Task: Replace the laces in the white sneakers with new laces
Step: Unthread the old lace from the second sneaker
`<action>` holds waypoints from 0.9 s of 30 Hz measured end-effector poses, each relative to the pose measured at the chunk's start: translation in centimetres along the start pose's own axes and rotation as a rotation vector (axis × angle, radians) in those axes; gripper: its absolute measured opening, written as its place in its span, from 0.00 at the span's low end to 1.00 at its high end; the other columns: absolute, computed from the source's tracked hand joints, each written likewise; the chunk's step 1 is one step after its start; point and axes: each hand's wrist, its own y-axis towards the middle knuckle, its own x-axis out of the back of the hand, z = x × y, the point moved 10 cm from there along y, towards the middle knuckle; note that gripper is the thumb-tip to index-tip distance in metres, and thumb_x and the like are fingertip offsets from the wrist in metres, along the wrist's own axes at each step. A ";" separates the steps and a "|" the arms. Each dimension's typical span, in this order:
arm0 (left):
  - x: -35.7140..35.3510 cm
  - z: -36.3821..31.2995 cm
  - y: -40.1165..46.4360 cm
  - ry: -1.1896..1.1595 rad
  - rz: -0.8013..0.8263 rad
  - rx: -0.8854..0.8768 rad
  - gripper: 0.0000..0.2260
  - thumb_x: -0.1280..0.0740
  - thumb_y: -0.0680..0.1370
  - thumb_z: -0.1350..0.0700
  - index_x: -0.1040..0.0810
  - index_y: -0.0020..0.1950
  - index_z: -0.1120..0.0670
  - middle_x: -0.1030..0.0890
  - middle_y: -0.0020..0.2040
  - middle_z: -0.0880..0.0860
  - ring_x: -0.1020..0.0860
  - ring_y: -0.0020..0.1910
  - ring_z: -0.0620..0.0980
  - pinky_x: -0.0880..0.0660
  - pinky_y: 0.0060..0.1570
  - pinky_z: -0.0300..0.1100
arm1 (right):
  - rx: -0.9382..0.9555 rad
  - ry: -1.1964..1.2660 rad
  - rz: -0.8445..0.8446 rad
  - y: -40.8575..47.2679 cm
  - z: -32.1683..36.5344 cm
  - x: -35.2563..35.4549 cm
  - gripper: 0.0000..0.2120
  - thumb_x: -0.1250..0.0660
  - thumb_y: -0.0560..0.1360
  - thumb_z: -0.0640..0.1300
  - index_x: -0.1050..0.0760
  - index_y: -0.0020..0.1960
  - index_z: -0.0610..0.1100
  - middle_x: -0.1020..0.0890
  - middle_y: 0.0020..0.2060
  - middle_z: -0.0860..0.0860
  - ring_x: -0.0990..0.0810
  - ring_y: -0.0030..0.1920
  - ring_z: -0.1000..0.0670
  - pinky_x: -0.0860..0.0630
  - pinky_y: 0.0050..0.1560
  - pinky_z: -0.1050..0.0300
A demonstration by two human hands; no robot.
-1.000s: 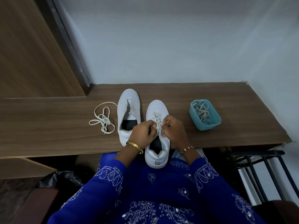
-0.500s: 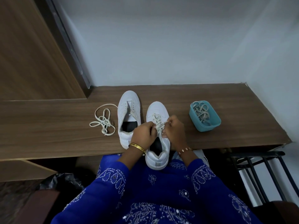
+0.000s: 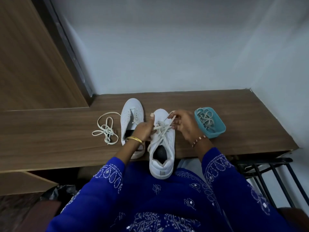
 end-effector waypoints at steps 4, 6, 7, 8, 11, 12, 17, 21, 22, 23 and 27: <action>5.0 -3.7 -0.4 0.076 -0.205 -0.104 0.31 0.54 0.79 0.37 0.30 0.32 0.59 0.22 0.36 0.63 0.21 0.39 0.59 0.25 0.45 0.47 | 0.029 0.104 0.006 0.2 2.7 0.3 0.12 0.38 0.76 0.39 0.30 0.33 0.43 0.25 0.24 0.52 0.31 0.28 0.54 0.37 0.28 0.60; 6.4 -4.1 0.2 -0.285 -0.197 -0.066 0.27 0.52 0.79 0.37 0.31 0.33 0.56 0.22 0.35 0.59 0.19 0.37 0.56 0.21 0.41 0.45 | 0.078 0.050 0.036 0.4 4.2 -0.3 0.11 0.35 0.75 0.39 0.28 0.34 0.43 0.24 0.28 0.51 0.30 0.29 0.55 0.36 0.29 0.61; 6.8 -4.3 0.6 -0.445 -0.163 -0.048 0.26 0.51 0.79 0.38 0.31 0.33 0.56 0.22 0.31 0.56 0.20 0.31 0.52 0.21 0.34 0.41 | 0.102 0.031 0.056 0.4 4.7 -0.7 0.09 0.34 0.75 0.38 0.28 0.36 0.43 0.24 0.31 0.49 0.29 0.30 0.55 0.35 0.29 0.61; 7.1 -4.8 0.8 -0.540 -0.131 -0.037 0.24 0.49 0.79 0.39 0.32 0.34 0.56 0.24 0.26 0.53 0.21 0.25 0.49 0.22 0.30 0.38 | 0.122 0.020 0.080 0.5 5.1 -1.3 0.08 0.34 0.74 0.37 0.28 0.37 0.42 0.24 0.33 0.49 0.29 0.31 0.55 0.35 0.30 0.62; 7.9 -5.3 1.4 -0.533 -0.094 -0.026 0.16 0.42 0.80 0.48 0.30 0.37 0.56 0.28 0.19 0.50 0.29 0.16 0.46 0.22 0.28 0.38 | 0.158 -0.039 0.143 0.5 5.9 -2.7 0.09 0.35 0.74 0.34 0.30 0.38 0.43 0.24 0.31 0.51 0.27 0.31 0.55 0.34 0.31 0.63; 8.2 -5.2 1.5 -0.492 -0.106 -0.027 0.13 0.41 0.80 0.51 0.29 0.40 0.56 0.28 0.19 0.50 0.32 0.15 0.46 0.22 0.27 0.38 | 0.170 -0.047 0.149 0.5 6.2 -3.0 0.10 0.35 0.74 0.34 0.31 0.38 0.44 0.24 0.28 0.52 0.27 0.31 0.56 0.33 0.30 0.64; 9.3 -4.2 1.6 -0.287 -0.240 -0.014 0.06 0.41 0.80 0.56 0.30 0.43 0.55 0.24 0.34 0.55 0.29 0.20 0.47 0.30 0.28 0.38 | 0.286 -0.169 0.011 0.9 9.5 -2.0 0.05 0.37 0.77 0.38 0.28 0.43 0.43 0.22 0.29 0.51 0.23 0.31 0.55 0.30 0.29 0.64; 7.0 -5.6 0.4 0.263 -0.332 -0.242 0.10 0.38 0.78 0.57 0.21 0.45 0.61 0.22 0.39 0.58 0.26 0.38 0.53 0.33 0.42 0.41 | 0.346 -0.713 -0.067 0.8 10.5 -1.5 0.05 0.36 0.76 0.39 0.26 0.41 0.40 0.24 0.34 0.50 0.27 0.31 0.54 0.28 0.32 0.66; 5.5 -5.7 -0.2 0.335 -0.301 -0.280 0.10 0.38 0.78 0.57 0.20 0.48 0.61 0.20 0.40 0.58 0.25 0.40 0.53 0.34 0.42 0.40 | 0.348 -0.924 -0.047 0.5 9.8 -1.7 0.10 0.38 0.76 0.39 0.27 0.36 0.40 0.26 0.31 0.51 0.29 0.29 0.54 0.30 0.33 0.67; 4.0 -5.6 -0.7 0.371 -0.247 -0.304 0.11 0.38 0.78 0.56 0.19 0.50 0.61 0.19 0.42 0.58 0.23 0.42 0.54 0.34 0.41 0.39 | 0.331 -1.077 -0.039 0.3 8.6 -1.6 0.14 0.39 0.76 0.38 0.29 0.32 0.40 0.26 0.29 0.51 0.30 0.28 0.53 0.29 0.35 0.67; -1.3 -4.2 -1.7 0.478 -0.095 -0.388 0.09 0.36 0.77 0.57 0.18 0.51 0.58 0.17 0.48 0.57 0.20 0.47 0.55 0.30 0.43 0.39 | 0.264 -1.247 -0.020 -0.2 3.1 -0.2 0.14 0.37 0.74 0.37 0.25 0.31 0.35 0.17 0.37 0.43 0.23 0.32 0.45 0.23 0.40 0.56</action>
